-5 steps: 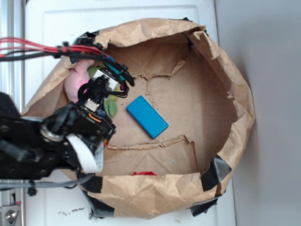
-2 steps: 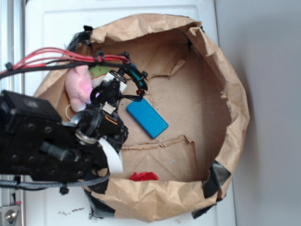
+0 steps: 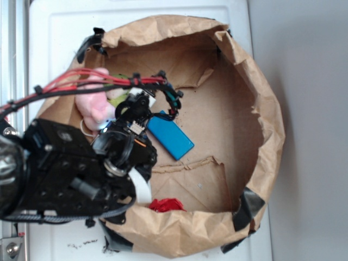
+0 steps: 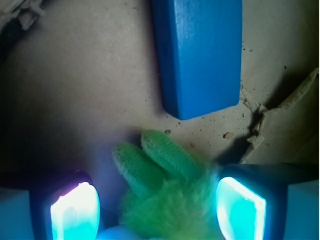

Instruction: Grab the pink bunny.

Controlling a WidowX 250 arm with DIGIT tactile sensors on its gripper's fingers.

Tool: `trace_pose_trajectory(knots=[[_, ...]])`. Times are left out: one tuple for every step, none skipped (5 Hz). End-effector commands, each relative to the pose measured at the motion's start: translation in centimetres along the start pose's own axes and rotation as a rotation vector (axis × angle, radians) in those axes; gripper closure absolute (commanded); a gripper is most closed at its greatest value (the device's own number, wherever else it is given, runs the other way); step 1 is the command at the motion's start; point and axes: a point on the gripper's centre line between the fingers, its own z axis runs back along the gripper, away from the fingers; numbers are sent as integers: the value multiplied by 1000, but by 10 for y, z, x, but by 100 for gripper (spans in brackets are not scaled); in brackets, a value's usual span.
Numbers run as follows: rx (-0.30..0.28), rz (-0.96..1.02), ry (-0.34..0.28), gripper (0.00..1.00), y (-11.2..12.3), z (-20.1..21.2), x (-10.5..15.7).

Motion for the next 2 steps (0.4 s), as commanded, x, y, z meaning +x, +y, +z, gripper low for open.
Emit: trace_pose_trajectory(knots=[[-39, 63, -84, 0, 33, 19, -3], [-113, 88, -220, 0, 46, 62, -16]])
